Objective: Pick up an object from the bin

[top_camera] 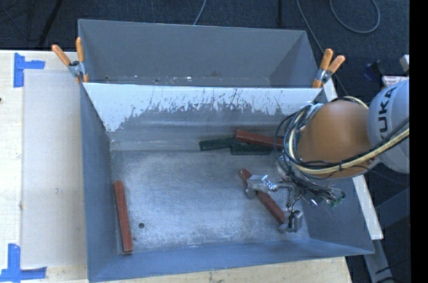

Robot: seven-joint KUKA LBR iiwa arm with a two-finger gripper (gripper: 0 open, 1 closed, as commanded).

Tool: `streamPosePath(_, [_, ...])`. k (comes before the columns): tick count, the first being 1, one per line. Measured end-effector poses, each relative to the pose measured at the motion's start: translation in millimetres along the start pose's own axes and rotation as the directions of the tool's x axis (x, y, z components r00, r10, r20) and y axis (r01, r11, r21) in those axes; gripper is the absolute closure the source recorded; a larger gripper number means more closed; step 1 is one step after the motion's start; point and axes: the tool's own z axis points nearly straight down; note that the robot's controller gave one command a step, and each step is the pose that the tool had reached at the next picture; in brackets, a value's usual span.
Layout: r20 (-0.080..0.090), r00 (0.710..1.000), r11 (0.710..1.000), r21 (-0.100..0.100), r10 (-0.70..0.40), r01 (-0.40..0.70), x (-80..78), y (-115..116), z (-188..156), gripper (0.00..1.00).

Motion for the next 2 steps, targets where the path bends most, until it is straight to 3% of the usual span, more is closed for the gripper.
streamPosePath(1, [-0.005, 0.998, 0.998, -0.010, -0.056, 0.056, -35.8, -77.4, 0.8, 0.00])
streamPosePath(2, [0.005, 0.908, 0.908, 0.004, -0.418, 0.418, -44.9, -64.8, -113.9, 0.00])
